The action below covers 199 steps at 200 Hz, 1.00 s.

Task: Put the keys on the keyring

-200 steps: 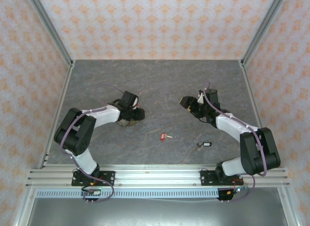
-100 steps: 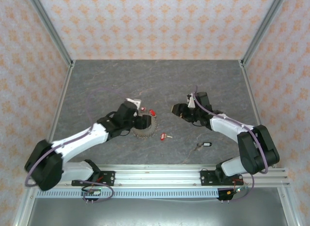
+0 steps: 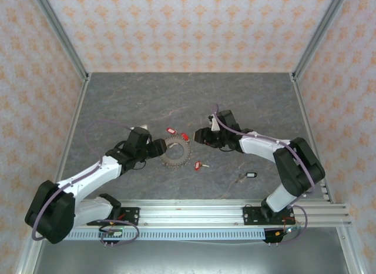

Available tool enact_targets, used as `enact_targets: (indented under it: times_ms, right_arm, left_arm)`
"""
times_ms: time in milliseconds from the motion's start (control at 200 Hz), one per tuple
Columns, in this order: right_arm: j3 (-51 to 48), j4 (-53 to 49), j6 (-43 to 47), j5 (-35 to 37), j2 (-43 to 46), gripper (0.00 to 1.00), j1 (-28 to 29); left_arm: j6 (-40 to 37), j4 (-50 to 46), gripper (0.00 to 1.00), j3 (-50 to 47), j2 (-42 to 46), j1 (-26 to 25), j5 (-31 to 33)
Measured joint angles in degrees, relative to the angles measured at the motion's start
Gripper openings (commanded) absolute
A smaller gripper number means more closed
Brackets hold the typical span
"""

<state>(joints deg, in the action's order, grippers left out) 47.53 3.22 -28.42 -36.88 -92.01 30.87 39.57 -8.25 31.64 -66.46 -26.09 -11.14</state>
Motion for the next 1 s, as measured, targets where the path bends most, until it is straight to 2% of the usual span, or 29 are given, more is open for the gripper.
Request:
enact_targets:
  times_ms: [235,500,781,996]
  right_arm:
    - [0.1,0.5,-0.3,-0.9,-2.1,0.47,0.6]
    - [3.1,0.9,-1.1,-2.8,-7.5,0.43,1.6]
    - [6.6,0.9,-1.0,-3.9,-10.5,0.43,2.0]
    - [9.4,-1.3,0.2,-3.8,-13.3,0.42,2.0]
  left_arm:
    - [2.4,3.2,0.58,0.0,-5.9,0.0,-2.0]
    - [2.4,4.2,0.54,0.1,-9.7,0.0,-2.8]
    - [2.1,4.7,0.52,2.0,-13.8,0.0,-3.7]
    - [0.7,5.0,0.44,3.5,-16.3,0.0,-3.7]
